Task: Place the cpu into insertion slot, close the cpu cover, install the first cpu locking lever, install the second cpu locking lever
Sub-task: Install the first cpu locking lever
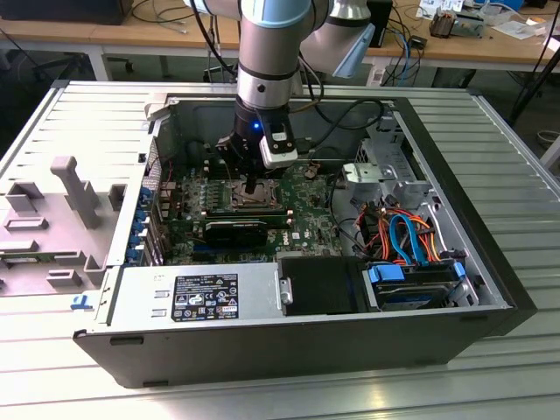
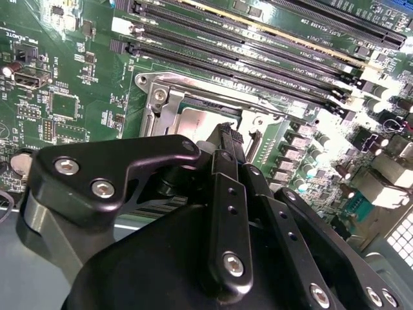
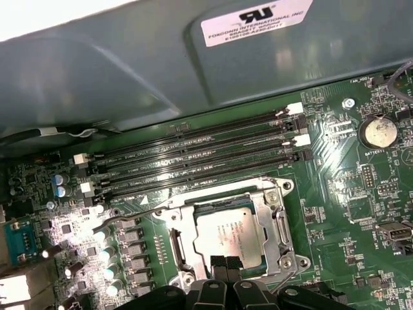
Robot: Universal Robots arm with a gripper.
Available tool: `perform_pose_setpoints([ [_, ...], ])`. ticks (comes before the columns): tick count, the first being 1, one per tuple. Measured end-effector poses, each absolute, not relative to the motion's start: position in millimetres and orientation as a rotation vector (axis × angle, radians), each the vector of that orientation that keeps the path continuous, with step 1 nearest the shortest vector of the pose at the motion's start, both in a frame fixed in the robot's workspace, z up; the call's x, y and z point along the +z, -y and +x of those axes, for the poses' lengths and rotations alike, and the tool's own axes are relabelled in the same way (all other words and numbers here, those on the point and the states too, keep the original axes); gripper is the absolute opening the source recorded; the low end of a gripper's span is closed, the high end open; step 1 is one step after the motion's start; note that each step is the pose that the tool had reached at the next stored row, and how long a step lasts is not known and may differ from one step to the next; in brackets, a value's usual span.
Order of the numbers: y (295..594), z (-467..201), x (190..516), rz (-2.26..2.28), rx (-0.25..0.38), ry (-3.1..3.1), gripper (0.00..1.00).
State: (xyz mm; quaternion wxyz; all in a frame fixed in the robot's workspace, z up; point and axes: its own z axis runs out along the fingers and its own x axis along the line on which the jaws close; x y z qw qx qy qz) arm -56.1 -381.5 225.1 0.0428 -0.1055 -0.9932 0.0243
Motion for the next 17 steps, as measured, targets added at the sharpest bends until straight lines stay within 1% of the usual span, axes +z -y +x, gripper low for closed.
perform_pose_setpoints([
  [17,381.5,-56.1,225.1,-0.268,0.077,3.044,0.11],
])
